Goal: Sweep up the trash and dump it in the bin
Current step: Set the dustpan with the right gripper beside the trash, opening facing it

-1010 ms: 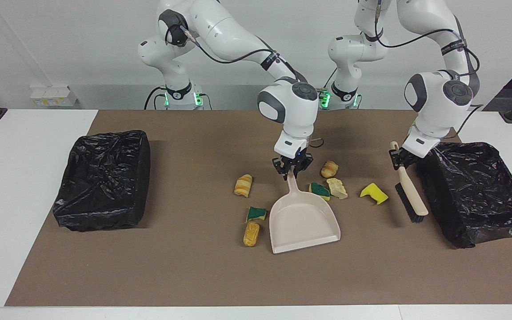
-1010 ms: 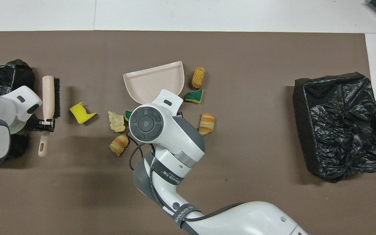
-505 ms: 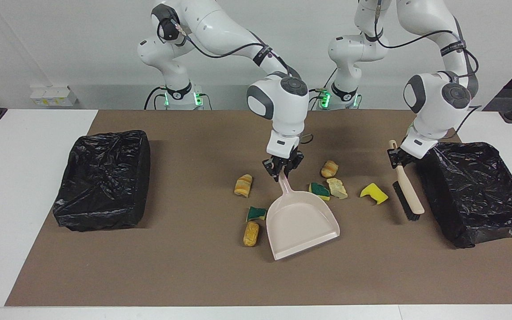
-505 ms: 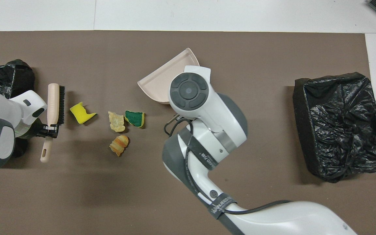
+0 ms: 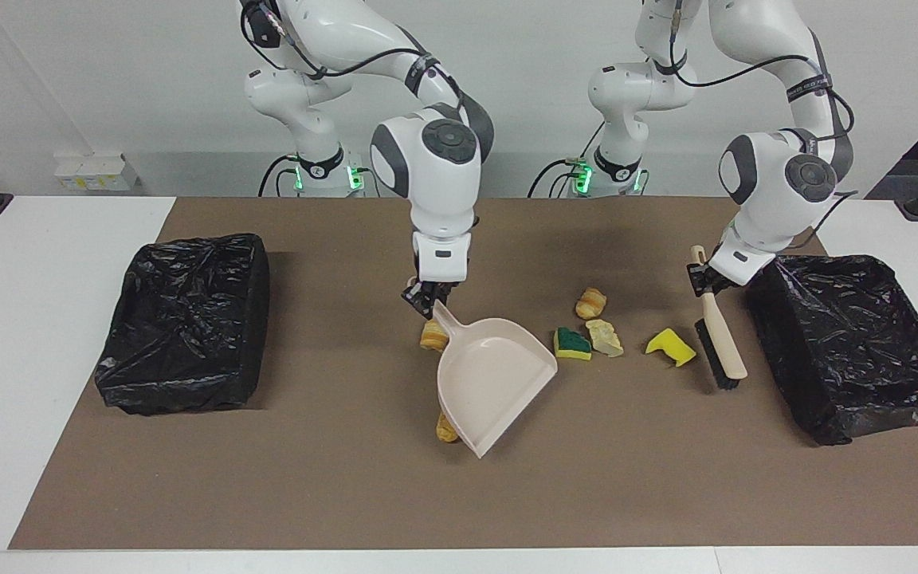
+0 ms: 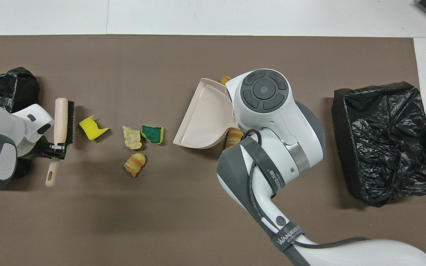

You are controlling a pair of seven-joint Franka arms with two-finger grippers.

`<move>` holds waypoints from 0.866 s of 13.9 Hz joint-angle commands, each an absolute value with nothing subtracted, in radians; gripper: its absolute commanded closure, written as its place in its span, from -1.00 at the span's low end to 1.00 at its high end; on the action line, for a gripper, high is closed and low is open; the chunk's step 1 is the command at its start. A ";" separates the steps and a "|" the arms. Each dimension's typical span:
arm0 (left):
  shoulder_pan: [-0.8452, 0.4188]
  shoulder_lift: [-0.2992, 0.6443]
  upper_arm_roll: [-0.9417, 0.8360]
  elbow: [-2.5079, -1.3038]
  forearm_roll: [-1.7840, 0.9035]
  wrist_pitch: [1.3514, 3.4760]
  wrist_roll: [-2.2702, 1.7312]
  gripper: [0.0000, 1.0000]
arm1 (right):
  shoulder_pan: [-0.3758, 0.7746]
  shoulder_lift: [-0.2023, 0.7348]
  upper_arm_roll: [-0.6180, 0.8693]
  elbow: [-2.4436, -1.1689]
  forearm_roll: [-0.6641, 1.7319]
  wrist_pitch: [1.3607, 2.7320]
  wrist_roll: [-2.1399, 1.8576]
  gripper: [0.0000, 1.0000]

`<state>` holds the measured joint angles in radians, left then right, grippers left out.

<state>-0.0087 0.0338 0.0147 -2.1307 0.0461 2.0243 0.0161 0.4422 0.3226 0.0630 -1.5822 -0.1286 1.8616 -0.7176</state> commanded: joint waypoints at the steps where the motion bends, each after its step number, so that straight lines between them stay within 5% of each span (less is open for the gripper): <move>1: -0.008 0.015 0.014 -2.148 0.055 2.011 -0.032 1.00 | 0.442 0.295 0.069 -1.612 -0.127 1.856 -0.911 1.00; 12: -0.069 0.018 0.008 -2.167 0.055 2.002 -0.115 1.00 | 0.518 0.379 0.069 -1.611 -0.175 1.940 -0.973 1.00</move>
